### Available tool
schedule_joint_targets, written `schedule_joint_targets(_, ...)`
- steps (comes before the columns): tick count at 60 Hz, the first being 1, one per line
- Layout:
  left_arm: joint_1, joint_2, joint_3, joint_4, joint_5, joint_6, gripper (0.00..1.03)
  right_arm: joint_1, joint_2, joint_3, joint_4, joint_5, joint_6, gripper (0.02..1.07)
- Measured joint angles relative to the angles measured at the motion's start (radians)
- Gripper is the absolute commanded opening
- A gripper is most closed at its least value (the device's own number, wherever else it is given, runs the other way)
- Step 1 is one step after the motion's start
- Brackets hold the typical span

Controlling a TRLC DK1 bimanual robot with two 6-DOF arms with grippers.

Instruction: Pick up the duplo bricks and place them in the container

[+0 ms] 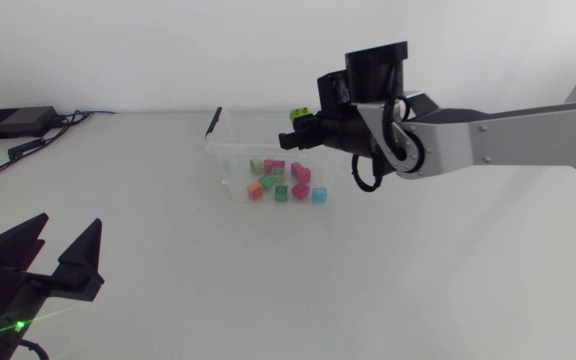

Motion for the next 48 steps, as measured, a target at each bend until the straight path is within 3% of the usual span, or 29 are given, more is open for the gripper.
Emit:
schedule_joint_targets(4, 0.000, 0.000, 0.000, 0.000, 0.000, 0.000, 0.99, -0.004, 0.047, 0.017, 0.018, 0.000, 0.000, 0.34)
schedule_joint_targets(8, 0.000, 0.000, 0.000, 0.000, 0.000, 0.000, 0.99, -0.008, 0.092, 0.039, 0.026, 0.001, -0.004, 0.41)
schedule_joint_targets(10, 0.000, 0.000, 0.000, 0.000, 0.000, 0.000, 0.99, -0.008, 0.106, 0.047, 0.027, 0.003, -0.005, 0.53)
schedule_joint_targets(20, 0.000, 0.000, 0.000, 0.000, 0.000, 0.000, 0.99, -0.008, 0.142, 0.079, 0.027, 0.027, -0.011, 0.92)
schedule_joint_targets(33, 0.000, 0.000, 0.000, 0.000, 0.000, 0.000, 0.99, -0.008, 0.081, 0.072, 0.026, 0.058, -0.022, 0.95)
schedule_joint_targets(48, 0.000, 0.000, 0.000, 0.000, 0.000, 0.000, 0.99, -0.024, -0.228, -0.080, 0.032, 0.111, -0.053, 0.95)
